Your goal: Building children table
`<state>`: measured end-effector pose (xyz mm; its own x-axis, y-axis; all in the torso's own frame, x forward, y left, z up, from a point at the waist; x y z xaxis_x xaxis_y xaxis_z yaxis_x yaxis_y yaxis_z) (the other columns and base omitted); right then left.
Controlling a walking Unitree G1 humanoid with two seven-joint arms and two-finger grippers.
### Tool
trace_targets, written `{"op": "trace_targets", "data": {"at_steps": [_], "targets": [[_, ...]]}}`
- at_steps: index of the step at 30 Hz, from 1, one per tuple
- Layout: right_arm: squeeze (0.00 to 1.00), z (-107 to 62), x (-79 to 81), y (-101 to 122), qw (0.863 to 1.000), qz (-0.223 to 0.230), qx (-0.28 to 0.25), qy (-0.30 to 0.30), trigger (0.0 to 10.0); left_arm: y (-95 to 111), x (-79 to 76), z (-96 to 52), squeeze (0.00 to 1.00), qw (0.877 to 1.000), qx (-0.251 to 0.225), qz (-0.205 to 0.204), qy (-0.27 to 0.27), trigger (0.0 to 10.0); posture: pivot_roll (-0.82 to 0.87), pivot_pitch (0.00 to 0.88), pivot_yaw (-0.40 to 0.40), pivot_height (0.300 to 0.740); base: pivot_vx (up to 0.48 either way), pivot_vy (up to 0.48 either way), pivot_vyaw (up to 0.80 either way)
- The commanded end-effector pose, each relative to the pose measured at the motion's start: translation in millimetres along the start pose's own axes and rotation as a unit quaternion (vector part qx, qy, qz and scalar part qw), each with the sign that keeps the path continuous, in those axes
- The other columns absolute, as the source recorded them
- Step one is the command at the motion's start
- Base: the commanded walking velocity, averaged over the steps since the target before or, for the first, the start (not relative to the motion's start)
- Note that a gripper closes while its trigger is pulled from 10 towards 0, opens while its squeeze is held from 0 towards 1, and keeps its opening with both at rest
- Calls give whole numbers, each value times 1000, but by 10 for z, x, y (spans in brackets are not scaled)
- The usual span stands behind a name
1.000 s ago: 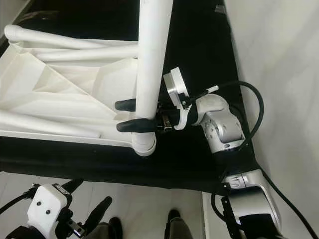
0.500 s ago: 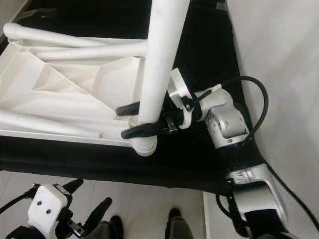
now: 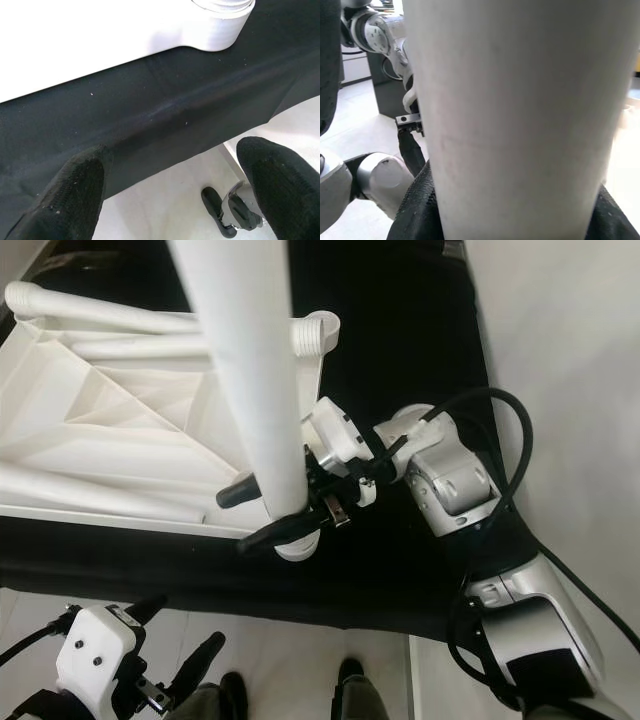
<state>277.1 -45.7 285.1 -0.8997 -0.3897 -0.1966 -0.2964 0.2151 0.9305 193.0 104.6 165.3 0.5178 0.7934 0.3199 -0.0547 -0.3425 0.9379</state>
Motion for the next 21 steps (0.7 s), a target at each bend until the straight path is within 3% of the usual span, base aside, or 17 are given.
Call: {"op": "trace_targets", "data": {"at_steps": [1, 11, 15, 21], "targets": [[0, 109, 94, -227, 998, 53, 15, 39, 10000, -36, -26, -23, 0, 1000, 12, -2, -6, 10000, 91, 400, 39, 740, 0, 0, 0], [0, 129, -129, -198, 996, 76, -37, 6, 10000, -30, -43, -13, 0, 1000, 10, -7, -4, 10000, 82, 394, 32, 740, 0, 0, 0], [0, 119, -262, -222, 992, 92, -65, -47, 10000, -27, -55, -15, 0, 1000, 9, -9, -5, 10000, 76, 386, 29, 740, 0, 0, 0], [0, 94, -260, -268, 990, 99, -70, -67, 10000, -28, -60, -12, 0, 1000, 9, -10, -5, 10000, 73, 385, 33, 740, 0, 0, 0]]}}
Point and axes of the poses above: a point about 5 cm out from each wrist's last joint towards the gripper, its own z axis pointing out of the wrist towards the gripper, its own y axis along the axis of the wrist's last joint, x = y × z, the point moved 6 cm from there along z, pointing out of the wrist towards the gripper, and after that the axes turned 12 degrees about z, right-handed, at the moved point
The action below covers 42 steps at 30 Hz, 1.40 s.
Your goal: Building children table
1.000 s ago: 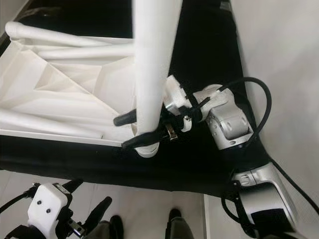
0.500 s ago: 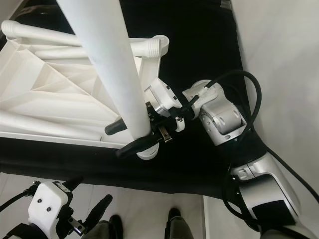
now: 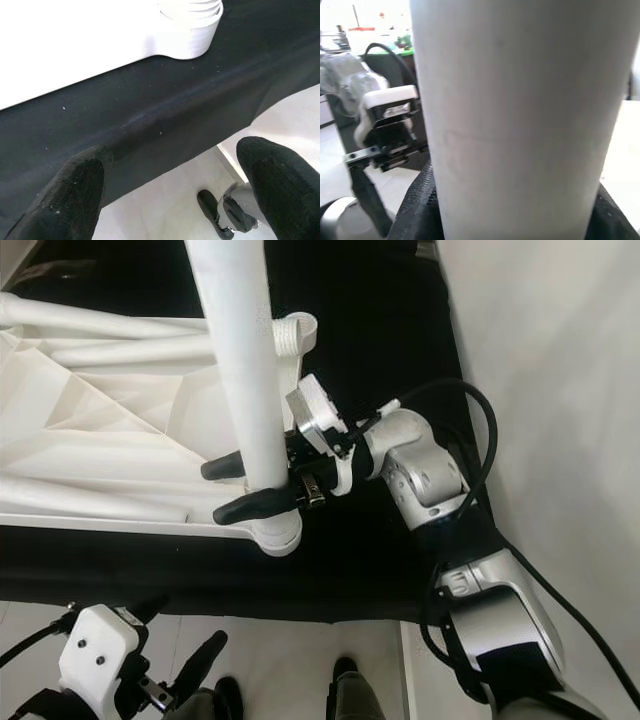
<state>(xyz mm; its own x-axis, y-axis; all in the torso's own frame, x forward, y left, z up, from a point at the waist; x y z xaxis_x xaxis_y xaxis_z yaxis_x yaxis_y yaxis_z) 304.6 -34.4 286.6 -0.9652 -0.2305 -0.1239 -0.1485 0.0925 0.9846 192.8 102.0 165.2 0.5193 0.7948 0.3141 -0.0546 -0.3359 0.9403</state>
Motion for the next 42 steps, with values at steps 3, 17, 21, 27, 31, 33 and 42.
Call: {"op": "trace_targets", "data": {"at_steps": [3, 17, 21, 27, 31, 33, 42], "targets": [[0, -9, 11, -278, 999, 43, 15, -30, 10000, -36, -37, -12, 0, 1000, 10, -8, -5, 10000, 64, 388, 37, 740, 0, 0, 0], [0, -322, -230, -571, 934, 89, 27, -345, 10000, -51, -32, 8, 0, 1000, 8, -7, -4, 10000, 38, 382, -7, 740, 0, 0, 0], [0, -395, -172, -689, 884, 129, 3, -449, 10000, -55, -17, 3, 0, 1000, 8, -7, 2, 10000, 33, 381, -9, 740, 0, 0, 0], [0, -557, 165, -833, 757, 140, -58, -635, 10000, -83, 40, 51, 0, 1000, 7, -1, 2, 10000, 28, 352, 30, 740, 0, 0, 0], [0, -423, 125, -832, 760, 137, -75, -631, 10000, -106, 75, 100, 0, 1000, 4, 11, -3, 10000, 33, 313, 33, 740, 0, 0, 0], [0, -423, 125, -832, 760, 137, -75, -631, 10000, -106, 75, 100, 0, 1000, 4, 11, -3, 10000, 33, 313, 33, 740, 0, 0, 0], [0, -321, 95, -818, 747, 133, -80, -647, 10000, 115, 573, 280, 0, 996, -45, 29, 69, 10000, 45, 240, 25, 740, 0, 0, 0]]}}
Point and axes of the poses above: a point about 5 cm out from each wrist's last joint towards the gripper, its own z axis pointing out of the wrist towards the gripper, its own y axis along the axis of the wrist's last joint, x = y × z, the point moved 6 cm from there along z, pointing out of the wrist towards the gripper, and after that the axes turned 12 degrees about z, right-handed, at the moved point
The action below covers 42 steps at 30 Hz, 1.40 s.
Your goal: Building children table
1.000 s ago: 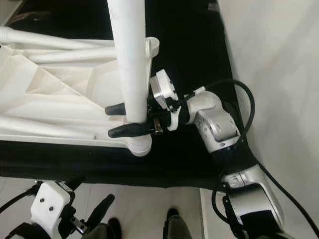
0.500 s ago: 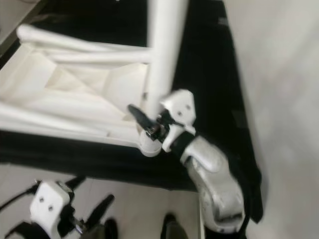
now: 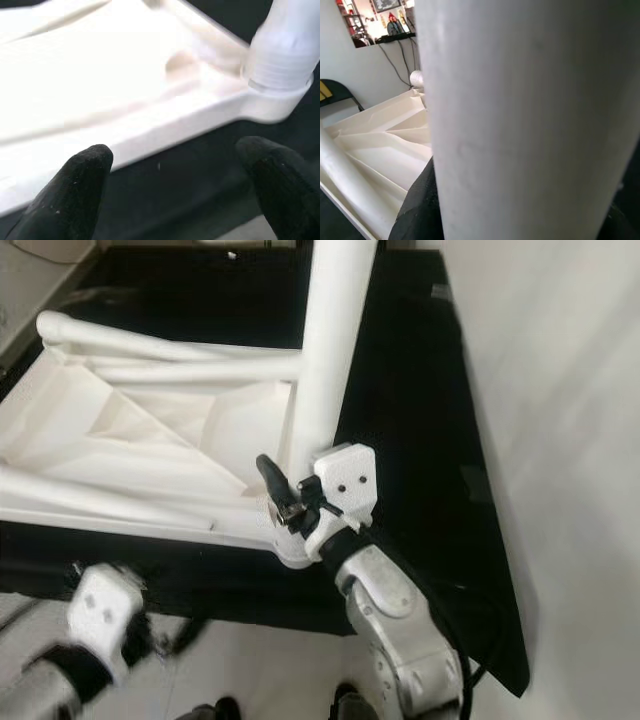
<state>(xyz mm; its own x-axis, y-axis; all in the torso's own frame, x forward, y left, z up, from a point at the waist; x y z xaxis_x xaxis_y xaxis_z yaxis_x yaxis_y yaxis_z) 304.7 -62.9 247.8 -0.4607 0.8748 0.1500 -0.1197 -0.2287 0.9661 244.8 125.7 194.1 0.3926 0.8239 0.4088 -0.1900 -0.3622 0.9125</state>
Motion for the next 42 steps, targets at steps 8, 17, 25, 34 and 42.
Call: {"op": "trace_targets", "data": {"at_steps": [8, 17, 25, 34, 42], "targets": [[0, 3, -166, -310, 998, -35, 42, 19, 10000, 583, 385, 256, 0, 994, -110, -26, 7, 10000, 49, 202, 32, 740, 0, 0, 0], [0, -33, 71, -506, 987, -79, 82, 117, 10000, 1187, 429, 382, 0, 968, -219, -90, -78, 10000, 37, 170, 48, 740, 0, 0, 0], [0, 82, 155, -536, 984, -62, 90, 140, 10000, 1397, 196, 331, 0, 941, -242, -112, -209, 10000, 28, 155, 49, 740, 0, 0, 0], [0, 274, -54, -577, 986, 62, 127, 86, 10000, 1412, 85, 227, 0, 925, -236, -116, -274, 10000, 22, 155, 44, 740, 0, 0, 0], [0, 342, -102, -498, 986, 78, 119, 92, 10000, 1403, 136, 250, 0, 931, -225, -113, -265, 10000, 26, 161, 38, 740, 0, 0, 0]]}}
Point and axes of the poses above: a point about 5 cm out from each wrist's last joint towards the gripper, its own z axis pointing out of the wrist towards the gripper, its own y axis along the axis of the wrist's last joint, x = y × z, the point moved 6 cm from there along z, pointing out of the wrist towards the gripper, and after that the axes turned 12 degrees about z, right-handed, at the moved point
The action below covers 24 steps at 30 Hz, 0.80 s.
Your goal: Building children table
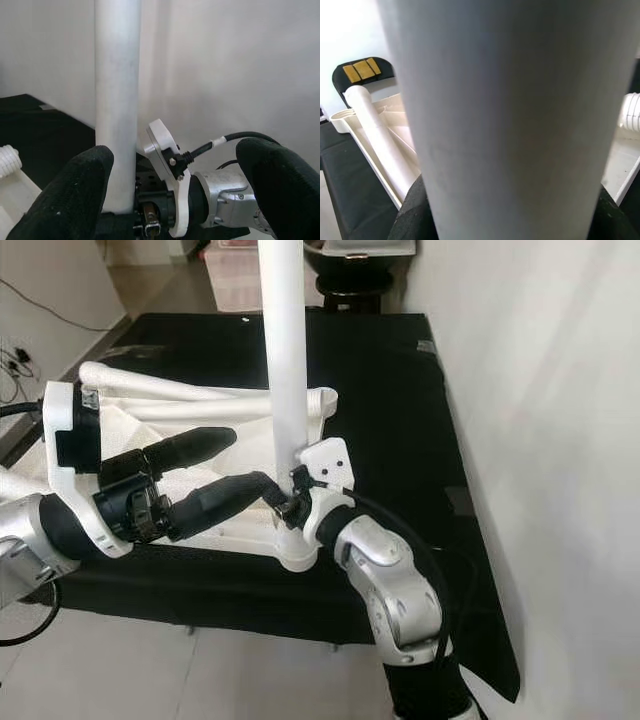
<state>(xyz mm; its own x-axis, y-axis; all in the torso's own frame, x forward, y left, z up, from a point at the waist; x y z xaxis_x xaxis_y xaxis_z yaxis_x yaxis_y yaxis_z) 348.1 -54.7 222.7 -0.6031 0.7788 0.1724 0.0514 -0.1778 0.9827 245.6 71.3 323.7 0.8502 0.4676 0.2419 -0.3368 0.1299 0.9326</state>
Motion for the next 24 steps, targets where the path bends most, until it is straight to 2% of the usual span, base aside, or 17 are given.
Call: {"op": "trace_targets", "data": {"at_steps": [1, 5, 7, 8, 9, 11, 13, 18, 20, 21, 22, 23, 24], "targets": [[0, 19, 69, -185, 998, 60, 29, 17, 10000, 48, 63, -16, 0, 1000, 2, 16, 13, 10000, 26, 161, 38, 740, 0, 0, 0], [0, 14, 93, -184, 997, 63, 30, 21, 10000, 55, 108, -3, 0, 1000, 1, 16, 21, 10000, 25, 162, 38, 740, 0, 0, 0], [0, -12, 170, -192, 997, 66, 31, 38, 10000, 75, 241, 88, 0, 999, -6, 22, 44, 10000, 22, 160, 40, 740, 0, 0, 0], [0, -12, 170, -192, 997, 66, 31, 38, 10000, 75, 241, 88, 0, 999, -6, 22, 44, 10000, 22, 160, 40, 740, 0, 0, 0], [0, -24, 238, -192, 996, 67, 30, 54, 10000, 93, 340, 190, 0, 998, -11, 26, 54, 10000, 22, 159, 41, 740, 0, 0, 0], [0, -24, 238, -192, 996, 67, 30, 54, 10000, 93, 340, 190, 0, 998, -11, 26, 54, 10000, 22, 159, 41, 740, 0, 0, 0], [0, -21, 306, -174, 995, 68, 27, 69, 10000, 75, 381, 326, 0, 999, -13, 28, 42, 10000, 20, 154, 43, 740, 0, 0, 0], [0, -14, 357, -150, 994, 67, 23, 81, 10000, 0, 403, 470, 0, 999, -9, 22, 23, 10000, 20, 151, 45, 740, 0, 0, 0], [0, -14, 357, -150, 994, 67, 23, 81, 10000, 0, 403, 470, 0, 999, -9, 22, 23, 10000, 20, 151, 45, 740, 0, 0, 0], [0, -15, 384, -143, 994, 66, 22, 87, 10000, -22, 416, 538, 0, 1000, -11, 14, 14, 10000, 18, 150, 50, 740, 0, 0, 0], [0, -15, 384, -143, 994, 66, 22, 87, 10000, -22, 416, 538, 0, 1000, -11, 14, 14, 10000, 18, 150, 50, 740, 0, 0, 0], [0, -25, 429, -143, 993, 62, 21, 98, 10000, -47, 414, 619, 0, 1000, -10, 7, 2, 10000, 18, 150, 54, 740, 0, 0, 0], [0, -25, 429, -143, 993, 62, 21, 98, 10000, -47, 414, 619, 0, 1000, -10, 7, 2, 10000, 18, 150, 54, 740, 0, 0, 0]]}}
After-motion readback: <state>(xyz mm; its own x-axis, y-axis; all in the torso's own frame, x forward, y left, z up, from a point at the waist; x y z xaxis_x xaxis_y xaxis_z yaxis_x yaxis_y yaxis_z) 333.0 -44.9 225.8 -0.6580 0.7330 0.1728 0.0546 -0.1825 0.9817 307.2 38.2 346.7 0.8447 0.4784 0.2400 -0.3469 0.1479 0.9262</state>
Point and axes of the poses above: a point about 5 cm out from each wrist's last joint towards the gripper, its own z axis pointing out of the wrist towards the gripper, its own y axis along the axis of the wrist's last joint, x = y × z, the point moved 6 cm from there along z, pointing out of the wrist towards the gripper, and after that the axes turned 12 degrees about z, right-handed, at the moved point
